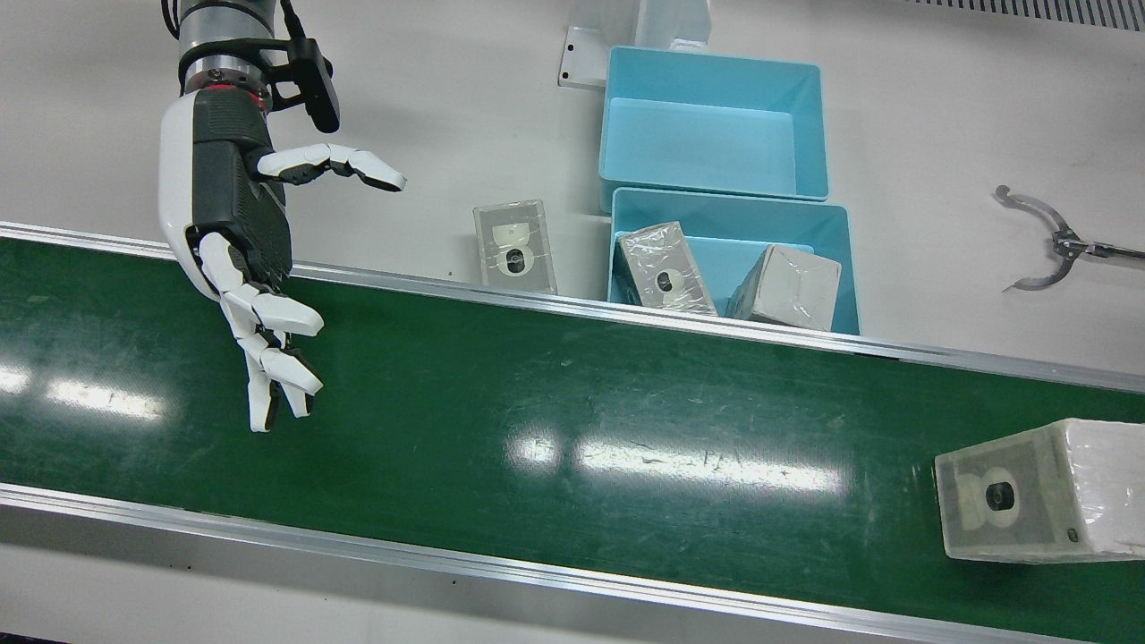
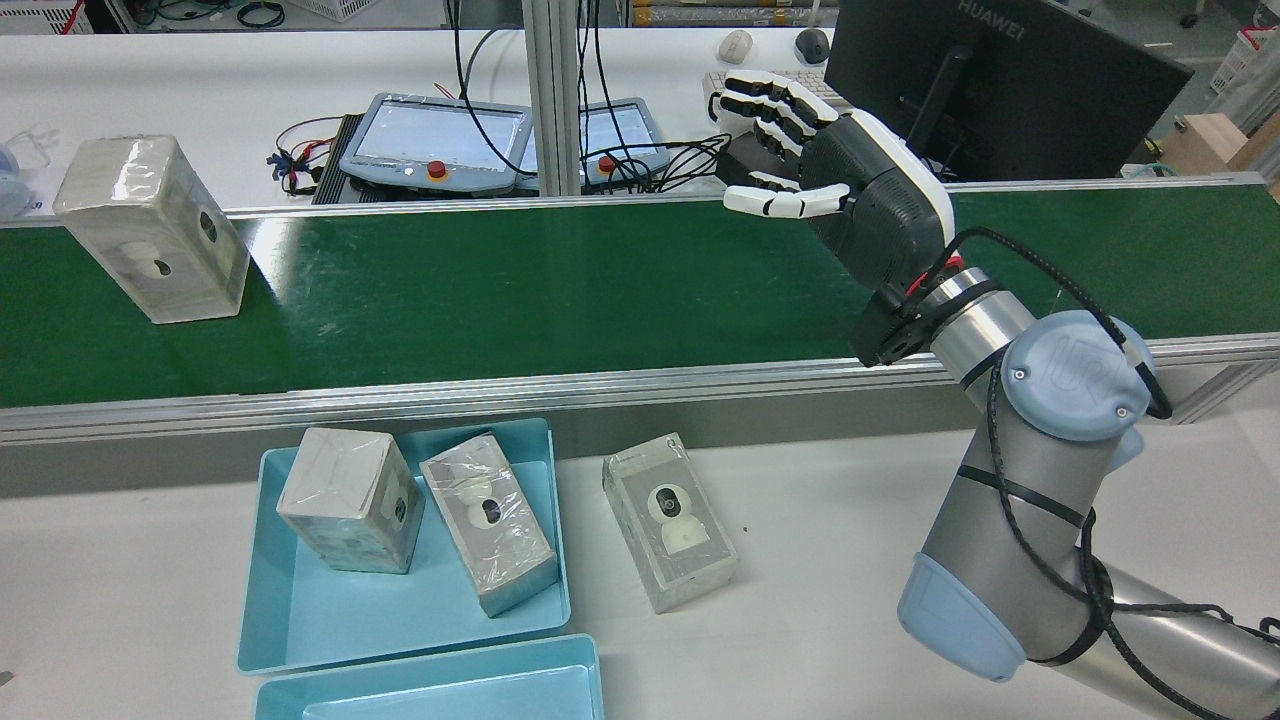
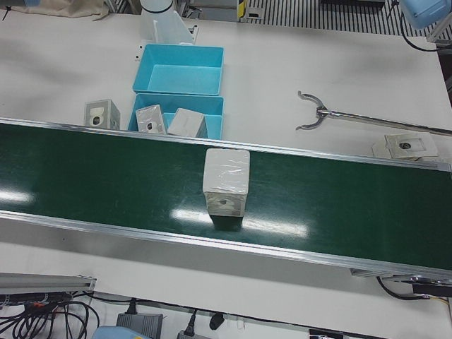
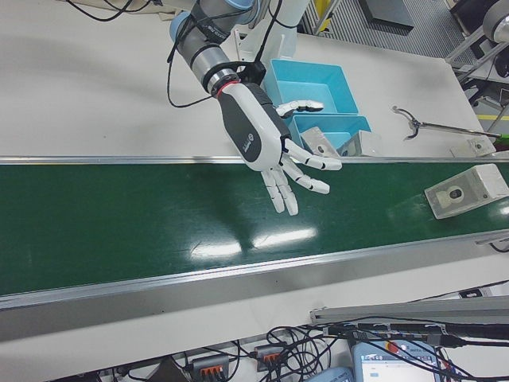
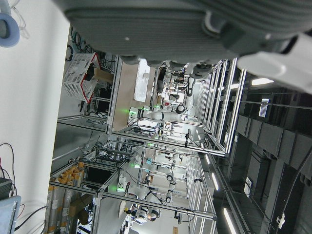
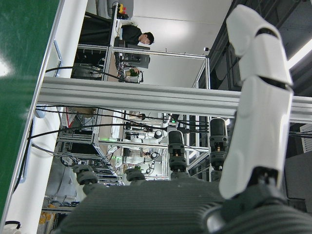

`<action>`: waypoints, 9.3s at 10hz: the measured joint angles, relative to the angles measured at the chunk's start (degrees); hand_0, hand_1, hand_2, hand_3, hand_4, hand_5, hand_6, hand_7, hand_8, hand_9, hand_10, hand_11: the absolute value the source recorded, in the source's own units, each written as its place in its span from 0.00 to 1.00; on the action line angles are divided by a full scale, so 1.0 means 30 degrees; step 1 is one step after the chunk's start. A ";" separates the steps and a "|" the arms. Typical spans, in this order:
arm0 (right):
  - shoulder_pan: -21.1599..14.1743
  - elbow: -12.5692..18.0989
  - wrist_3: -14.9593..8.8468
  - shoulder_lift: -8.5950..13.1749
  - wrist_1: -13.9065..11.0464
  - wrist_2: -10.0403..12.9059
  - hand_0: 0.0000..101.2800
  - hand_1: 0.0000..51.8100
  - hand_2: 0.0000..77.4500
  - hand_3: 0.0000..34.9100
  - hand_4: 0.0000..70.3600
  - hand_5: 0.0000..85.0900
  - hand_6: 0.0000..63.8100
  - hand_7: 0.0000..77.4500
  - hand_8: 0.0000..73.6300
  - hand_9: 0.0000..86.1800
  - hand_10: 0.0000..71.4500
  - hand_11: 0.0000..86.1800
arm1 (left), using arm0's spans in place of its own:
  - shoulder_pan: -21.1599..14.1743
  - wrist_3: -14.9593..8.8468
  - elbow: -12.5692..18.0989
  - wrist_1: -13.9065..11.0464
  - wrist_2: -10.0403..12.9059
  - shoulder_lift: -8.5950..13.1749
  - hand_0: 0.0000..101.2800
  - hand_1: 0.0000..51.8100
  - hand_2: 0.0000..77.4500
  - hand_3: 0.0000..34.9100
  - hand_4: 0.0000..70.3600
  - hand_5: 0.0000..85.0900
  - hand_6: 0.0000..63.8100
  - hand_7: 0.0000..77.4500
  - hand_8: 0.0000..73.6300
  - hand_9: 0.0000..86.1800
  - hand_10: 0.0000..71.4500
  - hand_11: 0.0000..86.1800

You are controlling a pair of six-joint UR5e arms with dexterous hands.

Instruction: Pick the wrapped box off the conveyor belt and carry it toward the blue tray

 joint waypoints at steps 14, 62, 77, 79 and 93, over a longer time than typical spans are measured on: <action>0.1819 -0.3232 0.0226 0.1114 0.0512 -0.0471 0.42 0.18 0.14 0.86 0.15 0.27 0.00 0.26 0.00 0.03 0.04 0.05 | 0.0000 0.0000 0.0000 0.0000 -0.0001 0.0000 0.00 0.00 0.01 0.00 0.00 0.01 0.00 0.01 0.01 0.00 0.01 0.00; 0.0938 -0.4376 0.0341 0.1182 0.0550 -0.0476 0.45 0.24 0.23 0.86 0.20 0.28 0.00 0.30 0.00 0.03 0.05 0.08 | 0.0000 0.0000 -0.0001 0.0000 0.0000 0.0000 0.00 0.00 0.01 0.00 0.01 0.01 0.00 0.01 0.01 0.00 0.01 0.00; 0.0903 -0.4894 0.0375 0.1202 0.1032 -0.0471 0.43 0.18 0.37 0.83 0.42 0.50 0.20 0.48 0.10 0.15 0.19 0.22 | 0.0000 0.0000 0.0000 0.0000 -0.0001 0.0000 0.00 0.00 0.01 0.00 0.01 0.01 0.00 0.01 0.01 0.00 0.01 0.00; 0.0923 -0.4816 0.0399 0.1231 0.1095 -0.0456 0.42 0.17 0.39 0.76 0.45 0.54 0.23 0.58 0.13 0.25 0.19 0.23 | 0.0000 0.0000 0.0000 0.0000 0.0000 0.0000 0.00 0.00 0.01 0.00 0.01 0.01 0.00 0.01 0.01 0.01 0.01 0.00; -0.6208 -0.0261 -0.0672 0.3719 0.2742 0.2049 0.40 0.17 0.46 0.80 0.33 0.81 0.24 0.61 0.08 0.16 0.18 0.23 | 0.0000 0.0000 0.0001 0.0000 0.0000 0.0000 0.00 0.00 0.01 0.00 0.00 0.01 0.01 0.01 0.00 0.00 0.01 0.00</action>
